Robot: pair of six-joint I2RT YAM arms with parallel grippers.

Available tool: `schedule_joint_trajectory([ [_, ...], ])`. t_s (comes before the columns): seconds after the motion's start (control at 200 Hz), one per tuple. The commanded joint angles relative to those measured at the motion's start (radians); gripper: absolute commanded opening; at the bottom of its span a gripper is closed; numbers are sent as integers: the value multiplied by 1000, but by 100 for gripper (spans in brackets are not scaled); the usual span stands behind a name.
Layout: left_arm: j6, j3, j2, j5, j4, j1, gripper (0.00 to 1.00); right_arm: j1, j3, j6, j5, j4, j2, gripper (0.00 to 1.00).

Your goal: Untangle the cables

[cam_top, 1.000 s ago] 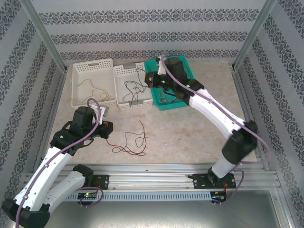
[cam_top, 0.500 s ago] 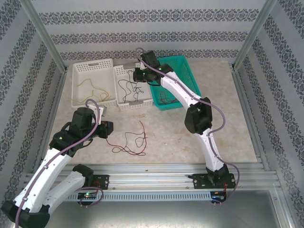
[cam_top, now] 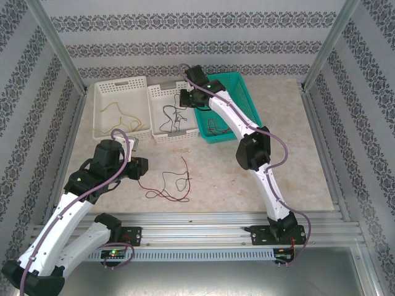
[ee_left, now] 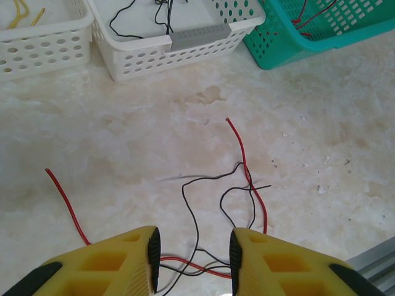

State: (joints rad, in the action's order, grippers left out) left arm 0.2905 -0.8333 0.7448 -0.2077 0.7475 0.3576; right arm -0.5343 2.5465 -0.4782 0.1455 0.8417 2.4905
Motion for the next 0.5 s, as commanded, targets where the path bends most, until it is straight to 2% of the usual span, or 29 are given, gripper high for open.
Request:
schedule_joint_trajectory([
  [0.0, -16, 7, -13, 10, -17, -11, 36, -5, 38, 22, -15, 22, -7, 7],
  [0.295, -16, 8, -13, 12, -17, -12, 37, -16, 39, 35, -15, 28, -28, 29],
  [0.495, -16, 9, -10, 11, -16, -11, 38, -33, 42, 46, -5, 30, -71, 34],
])
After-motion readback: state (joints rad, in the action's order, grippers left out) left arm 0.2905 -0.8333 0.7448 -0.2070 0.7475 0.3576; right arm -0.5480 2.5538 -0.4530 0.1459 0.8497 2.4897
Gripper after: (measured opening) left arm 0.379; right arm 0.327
